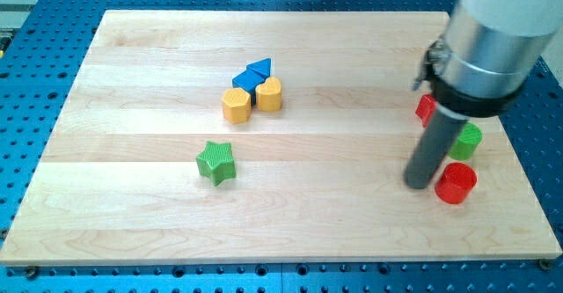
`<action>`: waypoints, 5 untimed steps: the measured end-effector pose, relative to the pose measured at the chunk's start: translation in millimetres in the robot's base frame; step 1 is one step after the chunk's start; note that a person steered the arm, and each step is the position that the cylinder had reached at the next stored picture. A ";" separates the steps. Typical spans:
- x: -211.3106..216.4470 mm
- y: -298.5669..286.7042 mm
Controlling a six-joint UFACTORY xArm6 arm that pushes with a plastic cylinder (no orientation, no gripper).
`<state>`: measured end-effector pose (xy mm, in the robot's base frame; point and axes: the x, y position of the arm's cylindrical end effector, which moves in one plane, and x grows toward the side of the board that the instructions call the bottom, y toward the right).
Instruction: Place the circles vertically to each other
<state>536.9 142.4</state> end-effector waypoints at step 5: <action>-40.1 129.7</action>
<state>496.7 272.1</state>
